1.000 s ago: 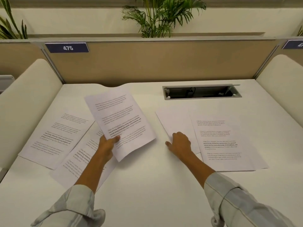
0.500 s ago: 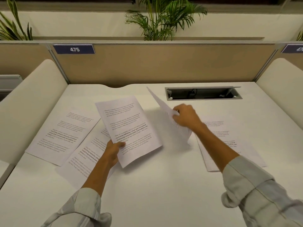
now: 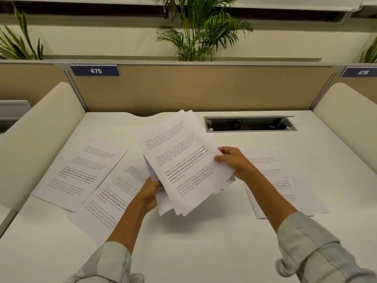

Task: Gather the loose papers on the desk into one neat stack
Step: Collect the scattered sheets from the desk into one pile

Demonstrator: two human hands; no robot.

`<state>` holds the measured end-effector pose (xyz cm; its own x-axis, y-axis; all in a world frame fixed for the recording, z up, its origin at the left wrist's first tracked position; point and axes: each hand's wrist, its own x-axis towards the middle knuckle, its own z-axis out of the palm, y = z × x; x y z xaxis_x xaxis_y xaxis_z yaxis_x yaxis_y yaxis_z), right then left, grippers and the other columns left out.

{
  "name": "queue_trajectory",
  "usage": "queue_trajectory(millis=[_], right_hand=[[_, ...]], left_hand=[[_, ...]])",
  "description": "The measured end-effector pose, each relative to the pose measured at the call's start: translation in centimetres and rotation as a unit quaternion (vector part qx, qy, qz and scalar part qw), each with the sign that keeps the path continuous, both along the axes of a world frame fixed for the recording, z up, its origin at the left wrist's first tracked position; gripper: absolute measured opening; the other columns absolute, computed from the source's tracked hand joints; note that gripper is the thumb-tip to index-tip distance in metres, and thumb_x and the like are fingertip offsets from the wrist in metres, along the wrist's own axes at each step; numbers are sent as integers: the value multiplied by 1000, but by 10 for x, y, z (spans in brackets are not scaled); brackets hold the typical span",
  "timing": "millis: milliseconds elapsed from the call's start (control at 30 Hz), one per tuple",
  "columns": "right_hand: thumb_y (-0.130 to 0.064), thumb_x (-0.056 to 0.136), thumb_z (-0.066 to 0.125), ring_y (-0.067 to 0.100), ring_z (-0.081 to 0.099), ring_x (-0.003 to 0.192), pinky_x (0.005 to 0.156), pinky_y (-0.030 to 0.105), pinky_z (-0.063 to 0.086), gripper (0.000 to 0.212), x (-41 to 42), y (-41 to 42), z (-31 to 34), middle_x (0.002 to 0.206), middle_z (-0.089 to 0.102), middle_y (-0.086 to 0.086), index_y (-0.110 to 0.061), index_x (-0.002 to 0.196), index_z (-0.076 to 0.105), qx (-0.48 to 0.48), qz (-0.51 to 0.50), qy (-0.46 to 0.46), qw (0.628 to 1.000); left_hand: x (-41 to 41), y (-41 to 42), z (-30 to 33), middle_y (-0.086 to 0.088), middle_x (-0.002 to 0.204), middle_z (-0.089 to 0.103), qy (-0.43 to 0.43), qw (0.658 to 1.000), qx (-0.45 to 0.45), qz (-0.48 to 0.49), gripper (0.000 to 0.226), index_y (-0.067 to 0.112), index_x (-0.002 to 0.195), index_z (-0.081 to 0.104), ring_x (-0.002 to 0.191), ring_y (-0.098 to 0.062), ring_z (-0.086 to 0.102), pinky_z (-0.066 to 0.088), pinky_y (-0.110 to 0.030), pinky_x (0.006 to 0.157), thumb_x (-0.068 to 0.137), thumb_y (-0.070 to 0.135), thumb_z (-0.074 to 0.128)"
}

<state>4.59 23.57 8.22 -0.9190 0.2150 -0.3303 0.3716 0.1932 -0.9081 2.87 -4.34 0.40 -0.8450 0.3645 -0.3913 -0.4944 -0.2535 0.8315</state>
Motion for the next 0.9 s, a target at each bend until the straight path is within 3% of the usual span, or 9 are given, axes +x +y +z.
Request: queue_trajectory(millis=[133,233,400,467,567,667,767,833,900], right_hand=[[-16,92,63,26,67,96,80,39,57,33,8,-10,-27,119,65,6,-18,123,55,-36,-19,-46,998],[-15,93,61,26,68,96,82,39,58,28,14,-14,-37,118,67,8,-16,120,58,-37,-1,-38,999],[-15,93,56,27,66,103,92,47,54,27,21,-18,-45,119,68,8,-16,120,61,45,-18,22,999],[-17,94,55,27,66,104,92,47,54,28,25,-17,-51,122,67,7,-15,122,59,56,-19,32,998],[-24,95,56,23,66,103,90,43,55,29,30,-8,-60,123,67,5,-17,123,59,33,-25,34,999],[-34,93,60,15,64,98,86,32,53,25,38,7,-65,120,67,3,-20,114,62,9,-95,48,994],[-42,81,72,18,62,103,86,32,50,44,62,36,-81,119,66,2,-15,115,62,201,-176,66,961],[-51,70,77,25,55,117,92,40,49,65,82,58,-97,126,61,5,-14,121,59,371,-141,32,917],[-60,67,72,29,43,130,100,47,42,80,97,71,-113,139,51,8,-14,129,53,479,-62,-40,875]], left_hand=[[3,0,1,-18,114,71,17,1000,-11,-11,27,12,121,65,101,-37,69,60,-50,80,97,13,53],[4,4,1,-25,123,65,13,999,-38,3,27,10,118,65,100,-36,69,57,-53,85,96,22,55],[5,13,2,-13,127,67,-33,997,39,51,64,25,132,58,115,-38,64,48,-60,98,84,65,49],[7,19,2,-10,126,68,-12,1000,10,23,53,24,129,59,113,-34,66,53,-55,92,83,50,64],[9,25,-4,-15,121,69,15,999,-47,-1,35,17,115,64,98,-32,72,60,-49,78,85,0,67],[5,30,-9,-16,122,69,0,997,-71,11,45,12,123,59,101,-36,70,57,-56,84,83,-10,64],[1,34,-14,-18,126,66,-7,996,-83,19,55,9,132,53,108,-41,65,50,-63,92,82,-11,65],[0,39,-15,-18,126,66,-7,996,-91,19,55,9,132,53,109,-42,65,49,-65,94,82,-10,65],[0,46,-15,-17,124,67,-9,995,-101,19,53,9,131,54,108,-42,65,50,-63,93,83,-10,64]])
